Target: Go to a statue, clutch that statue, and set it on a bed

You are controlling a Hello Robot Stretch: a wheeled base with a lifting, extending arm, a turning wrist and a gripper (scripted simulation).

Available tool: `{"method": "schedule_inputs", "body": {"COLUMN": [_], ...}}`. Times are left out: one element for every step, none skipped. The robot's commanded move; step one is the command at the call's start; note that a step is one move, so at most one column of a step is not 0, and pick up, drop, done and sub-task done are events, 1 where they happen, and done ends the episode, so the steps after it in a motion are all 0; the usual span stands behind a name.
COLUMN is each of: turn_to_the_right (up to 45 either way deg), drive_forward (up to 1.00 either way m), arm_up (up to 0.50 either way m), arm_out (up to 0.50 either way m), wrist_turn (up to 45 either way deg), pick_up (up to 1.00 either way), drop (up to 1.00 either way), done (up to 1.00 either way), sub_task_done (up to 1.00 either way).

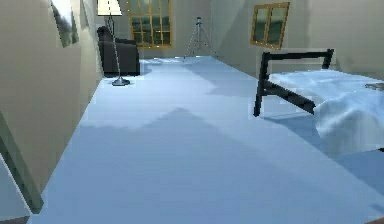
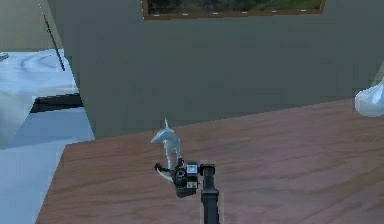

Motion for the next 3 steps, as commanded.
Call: {"method": "schedule_inputs", "body": {"turn_to_the_right": [0.0,0.0,0.0], "drive_forward": [0.0,0.0,0.0], "arm_up": [0.1,0.24,0.0], "arm_out": [0.0,0.0,0.0], "wrist_turn": [0.0,0.0,-45.0], "pick_up": [0.0,0.0,0.0], "drop": [0.0,0.0,0.0], "done": [0.0,0.0,0.0], "sub_task_done": [0.0,0.0,0.0]}}
